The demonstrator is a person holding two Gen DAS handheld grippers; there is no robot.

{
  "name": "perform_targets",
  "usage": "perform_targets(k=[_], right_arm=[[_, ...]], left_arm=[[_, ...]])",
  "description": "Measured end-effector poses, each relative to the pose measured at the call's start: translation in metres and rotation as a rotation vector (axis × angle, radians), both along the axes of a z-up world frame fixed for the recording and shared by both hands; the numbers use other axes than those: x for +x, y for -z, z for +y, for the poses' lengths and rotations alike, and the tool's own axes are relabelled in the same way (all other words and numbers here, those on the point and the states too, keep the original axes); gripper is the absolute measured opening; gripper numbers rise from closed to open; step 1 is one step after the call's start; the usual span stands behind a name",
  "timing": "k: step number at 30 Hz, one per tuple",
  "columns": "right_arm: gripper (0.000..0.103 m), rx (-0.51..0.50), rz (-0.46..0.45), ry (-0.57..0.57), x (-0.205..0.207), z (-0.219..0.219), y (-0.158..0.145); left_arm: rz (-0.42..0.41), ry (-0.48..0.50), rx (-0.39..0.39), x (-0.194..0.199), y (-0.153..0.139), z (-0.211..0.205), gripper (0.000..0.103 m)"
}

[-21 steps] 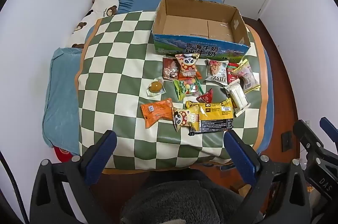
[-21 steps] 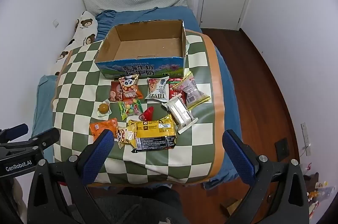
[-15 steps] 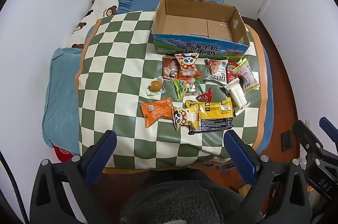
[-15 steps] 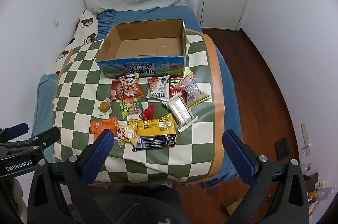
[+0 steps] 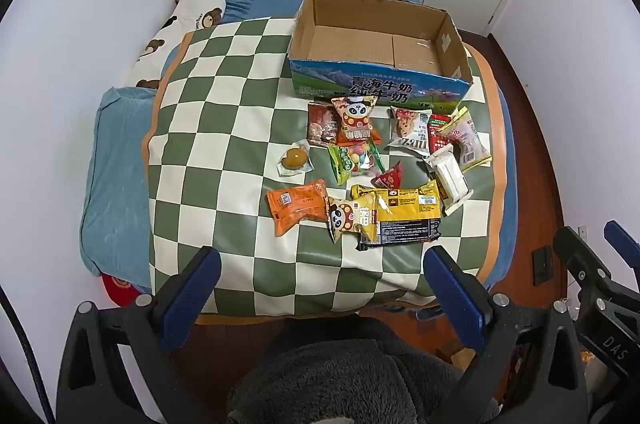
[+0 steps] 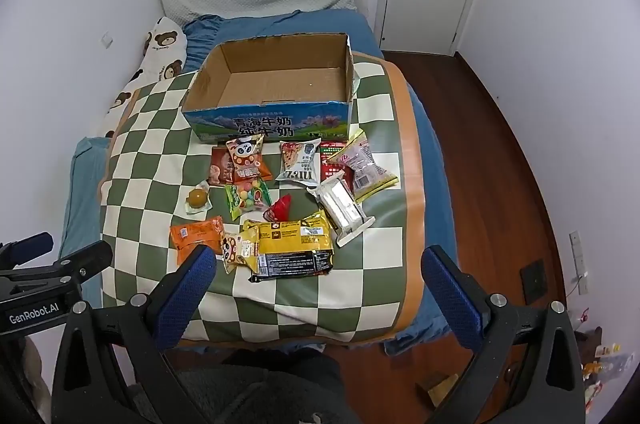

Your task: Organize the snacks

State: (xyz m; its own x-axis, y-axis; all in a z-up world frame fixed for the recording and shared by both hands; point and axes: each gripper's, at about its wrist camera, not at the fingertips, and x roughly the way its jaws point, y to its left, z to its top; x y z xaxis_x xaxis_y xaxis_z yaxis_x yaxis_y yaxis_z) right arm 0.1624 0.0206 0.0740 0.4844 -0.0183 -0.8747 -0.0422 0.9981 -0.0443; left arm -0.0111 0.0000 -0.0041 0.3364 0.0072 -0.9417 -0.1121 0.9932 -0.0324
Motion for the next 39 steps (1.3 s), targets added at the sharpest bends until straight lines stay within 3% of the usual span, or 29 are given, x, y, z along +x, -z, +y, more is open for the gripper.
perform_targets(k=[39], right_arm=[[0.103, 0.003, 0.004, 0.005, 0.0035, 0.0026, 0.0021]], left_arm=[[0.008, -0.002, -0.002, 0.0063, -0.0011, -0.0009, 0.103]])
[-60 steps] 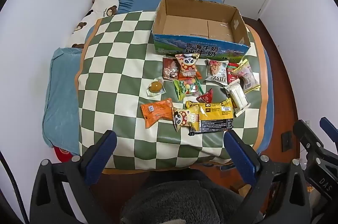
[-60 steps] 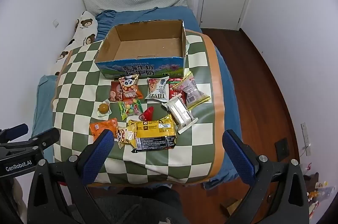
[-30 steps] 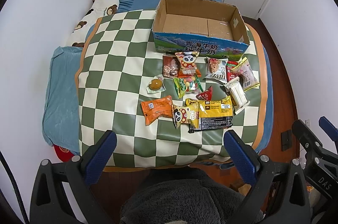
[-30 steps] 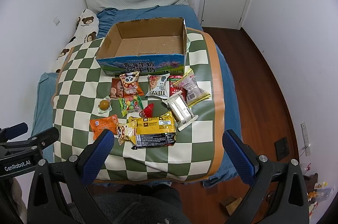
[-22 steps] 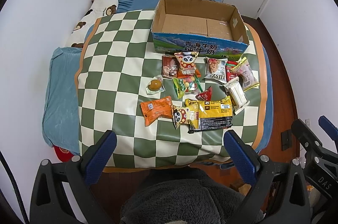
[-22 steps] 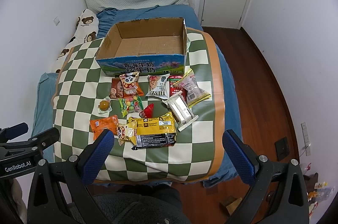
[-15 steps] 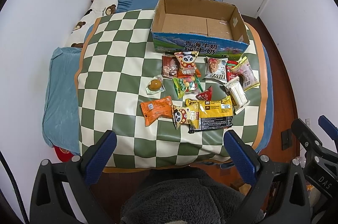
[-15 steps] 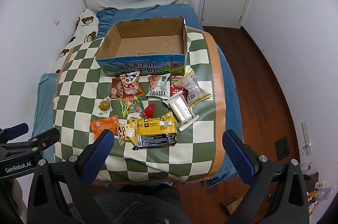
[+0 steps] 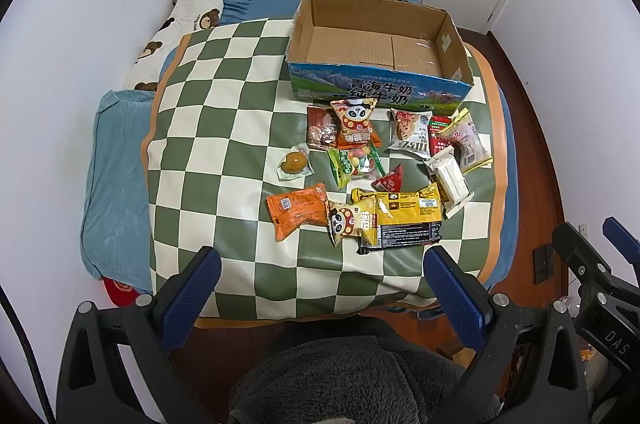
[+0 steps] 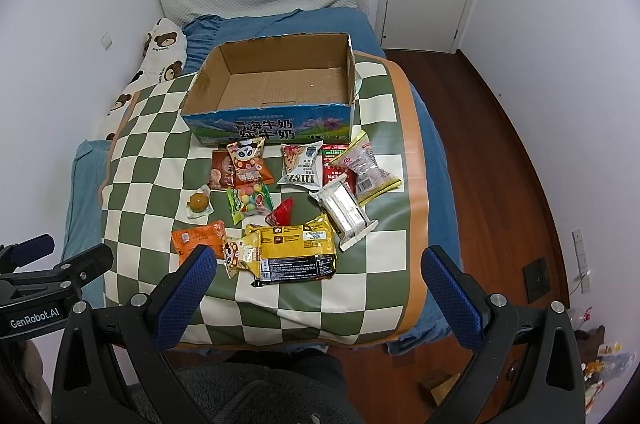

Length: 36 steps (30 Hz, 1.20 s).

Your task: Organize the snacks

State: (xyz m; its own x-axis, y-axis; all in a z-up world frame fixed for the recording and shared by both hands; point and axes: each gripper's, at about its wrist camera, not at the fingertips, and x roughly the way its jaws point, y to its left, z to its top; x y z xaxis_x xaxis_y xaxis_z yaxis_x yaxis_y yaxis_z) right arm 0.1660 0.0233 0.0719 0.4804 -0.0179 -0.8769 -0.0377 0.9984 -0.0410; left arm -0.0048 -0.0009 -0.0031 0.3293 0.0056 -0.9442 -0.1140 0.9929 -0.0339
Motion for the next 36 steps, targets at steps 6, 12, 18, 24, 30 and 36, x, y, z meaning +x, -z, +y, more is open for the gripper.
perform_targets(k=[6, 12, 18, 24, 30, 36], right_arm=[[0.103, 0.002, 0.000, 0.000, 0.0018, 0.0016, -0.0009], [0.103, 0.003, 0.001, 0.001, 0.0017, 0.0014, -0.0014], [0.103, 0.005, 0.003, 0.001, 0.0015, 0.0021, -0.0010], [0.103, 0.009, 0.007, 0.001, 0.0034, 0.0056, -0.0020], [0.103, 0.009, 0.007, 0.000, 0.0029, 0.0069, -0.0024], [0.103, 0.018, 0.005, 0.002, 0.0022, 0.0096, -0.0014]], left_arm=[[0.003, 0.003, 0.000, 0.0039, 0.0003, 0.0002, 0.103], [0.003, 0.002, -0.001, 0.0042, 0.0002, 0.0004, 0.103], [0.004, 0.003, -0.001, 0.0041, 0.0003, 0.0003, 0.103], [0.003, 0.003, -0.001, 0.0043, 0.0002, 0.0001, 0.103], [0.003, 0.001, 0.000, 0.0050, 0.0004, 0.0000, 0.103], [0.001, 0.000, 0.002, 0.0052, 0.0006, -0.0005, 0.103]])
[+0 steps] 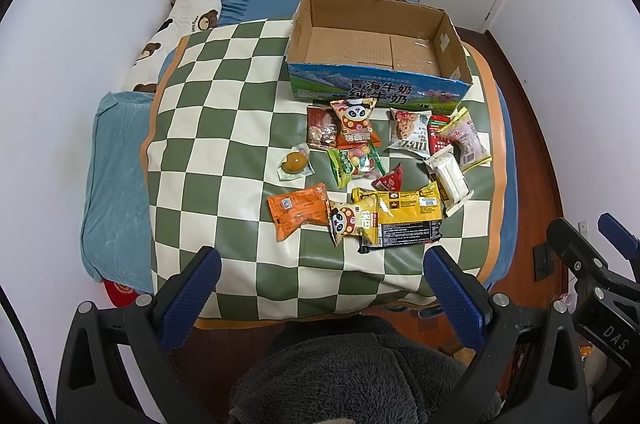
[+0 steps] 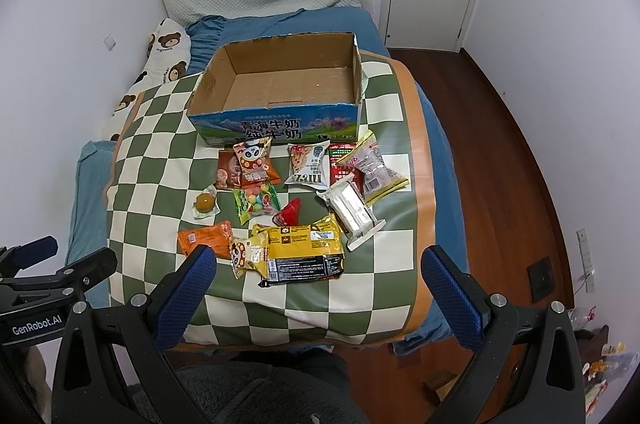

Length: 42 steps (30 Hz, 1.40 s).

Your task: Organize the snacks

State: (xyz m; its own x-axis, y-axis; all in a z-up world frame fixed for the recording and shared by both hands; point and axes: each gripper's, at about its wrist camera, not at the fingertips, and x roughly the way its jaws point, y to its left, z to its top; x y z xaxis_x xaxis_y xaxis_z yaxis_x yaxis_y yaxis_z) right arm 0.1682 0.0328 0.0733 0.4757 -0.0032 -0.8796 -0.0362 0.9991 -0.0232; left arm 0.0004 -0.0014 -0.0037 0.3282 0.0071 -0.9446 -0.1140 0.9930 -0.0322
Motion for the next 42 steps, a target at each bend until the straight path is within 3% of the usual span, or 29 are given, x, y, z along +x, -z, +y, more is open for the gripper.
perform_targets(k=[5, 8, 11, 15, 21, 25, 32, 34, 36, 38, 39, 42], right_arm=[[0.103, 0.114, 0.053, 0.084, 0.017, -0.010, 0.032], [0.103, 0.262, 0.165, 0.174, 0.037, -0.023, 0.084], [0.103, 0.412, 0.313, 0.278, 0.058, -0.029, 0.159], [0.103, 0.465, 0.401, 0.403, 0.076, -0.026, 0.239], [0.103, 0.531, 0.493, 0.548, 0.094, -0.018, 0.317], [0.103, 0.547, 0.569, 0.618, 0.100, -0.019, 0.348], [0.103, 0.535, 0.627, 0.634, 0.102, -0.019, 0.368], [0.103, 0.533, 0.647, 0.650, 0.103, -0.020, 0.371], [0.102, 0.523, 0.667, 0.667, 0.100, -0.022, 0.375], [0.100, 0.538, 0.676, 0.687, 0.098, -0.024, 0.377], [0.096, 0.550, 0.677, 0.697, 0.099, -0.024, 0.379], [0.091, 0.525, 0.665, 0.690, 0.101, -0.021, 0.375]], left_arm=[[-0.032, -0.024, 0.047, 0.012, 0.015, 0.011, 0.103], [-0.031, -0.036, 0.132, 0.025, 0.039, 0.024, 0.103], [-0.002, -0.027, 0.236, 0.039, 0.073, 0.040, 0.103], [0.037, 0.001, 0.359, 0.051, 0.116, 0.060, 0.103], [0.107, 0.106, 0.446, 0.065, 0.171, 0.075, 0.103], [0.129, 0.278, 0.494, 0.073, 0.208, 0.057, 0.103], [0.192, 0.687, 0.562, 0.091, 0.281, 0.003, 0.103], [0.200, 0.737, 0.548, 0.099, 0.291, -0.003, 0.102], [0.218, 0.739, 0.488, 0.109, 0.295, -0.004, 0.093], [0.254, 0.696, 0.399, 0.119, 0.295, 0.000, 0.070], [0.270, 0.657, 0.350, 0.123, 0.294, 0.004, 0.066], [0.273, 0.564, 0.301, 0.129, 0.290, 0.018, 0.064]])
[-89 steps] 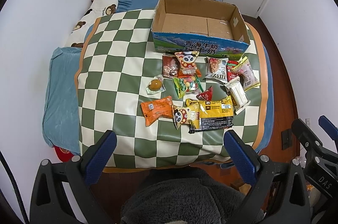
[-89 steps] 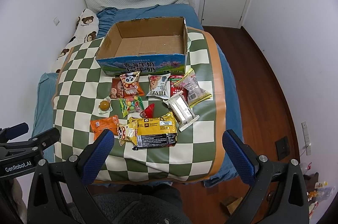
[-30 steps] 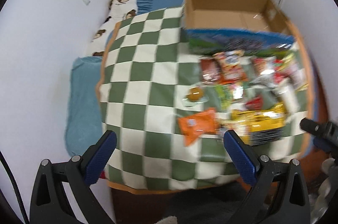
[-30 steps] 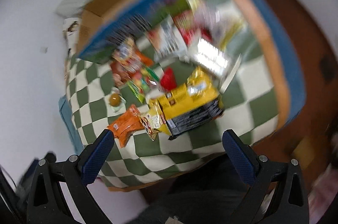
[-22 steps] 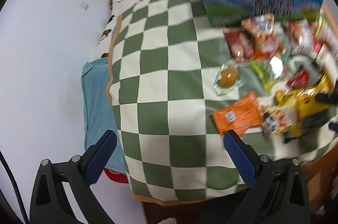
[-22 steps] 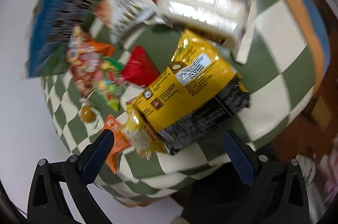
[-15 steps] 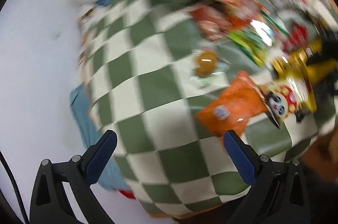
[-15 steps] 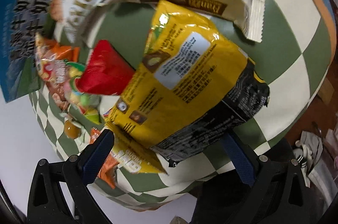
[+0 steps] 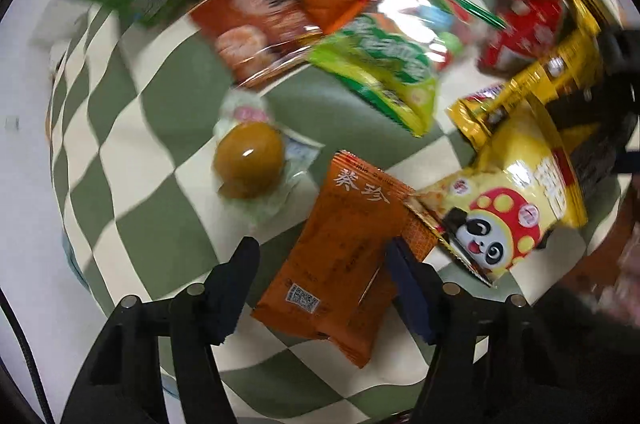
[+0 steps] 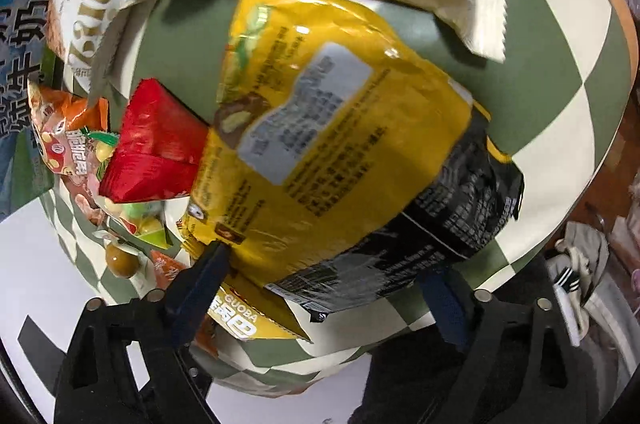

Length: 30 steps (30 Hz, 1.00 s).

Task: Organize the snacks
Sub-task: 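Grasp the orange packet with the left tool while the right tool grasps the yellow-black bag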

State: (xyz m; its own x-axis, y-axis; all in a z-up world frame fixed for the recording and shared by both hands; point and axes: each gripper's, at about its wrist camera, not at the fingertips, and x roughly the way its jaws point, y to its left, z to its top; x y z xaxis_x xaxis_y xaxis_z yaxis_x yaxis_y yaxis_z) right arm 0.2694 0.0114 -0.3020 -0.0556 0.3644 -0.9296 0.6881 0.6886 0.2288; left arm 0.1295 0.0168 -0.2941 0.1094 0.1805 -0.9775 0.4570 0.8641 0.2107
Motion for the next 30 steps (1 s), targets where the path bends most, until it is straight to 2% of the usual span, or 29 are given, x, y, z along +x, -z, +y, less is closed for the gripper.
perform_targets(k=[5, 8, 12, 15, 19, 23, 25, 27, 30], right_arm=[[0.087, -0.100, -0.020, -0.118, 0.014, 0.014, -0.015], [0.085, -0.209, -0.073, -0.273, 0.031, 0.036, -0.028], [0.086, -0.356, -0.167, -0.522, 0.062, 0.072, -0.047], [0.093, -0.391, -0.191, -0.650, 0.083, 0.090, -0.048], [0.100, -0.316, -0.184, -0.568, 0.096, 0.087, -0.039], [0.099, -0.367, -0.144, -0.551, 0.100, 0.090, -0.027], [0.096, -0.374, -0.144, -0.567, 0.099, 0.092, -0.026], [0.095, -0.389, -0.149, -0.640, 0.101, 0.097, -0.028], [0.095, -0.482, -0.165, -0.808, 0.103, 0.109, -0.032]], left_arm=[[0.003, -0.229, -0.055, 0.005, -0.003, 0.044, 0.064], [0.024, -0.356, -0.112, 0.009, -0.004, 0.068, 0.064], [0.035, -0.425, -0.152, 0.011, -0.004, 0.086, 0.064], [0.040, -0.411, -0.155, 0.012, -0.002, 0.091, 0.066], [0.046, -0.320, -0.131, 0.025, 0.000, 0.071, 0.067], [0.039, -0.200, -0.078, 0.035, 0.008, 0.036, 0.067], [0.010, -0.160, -0.044, 0.037, 0.005, 0.027, 0.065], [-0.007, -0.141, -0.018, 0.039, 0.002, 0.019, 0.060], [-0.037, -0.232, 0.003, 0.048, 0.000, 0.030, 0.055]])
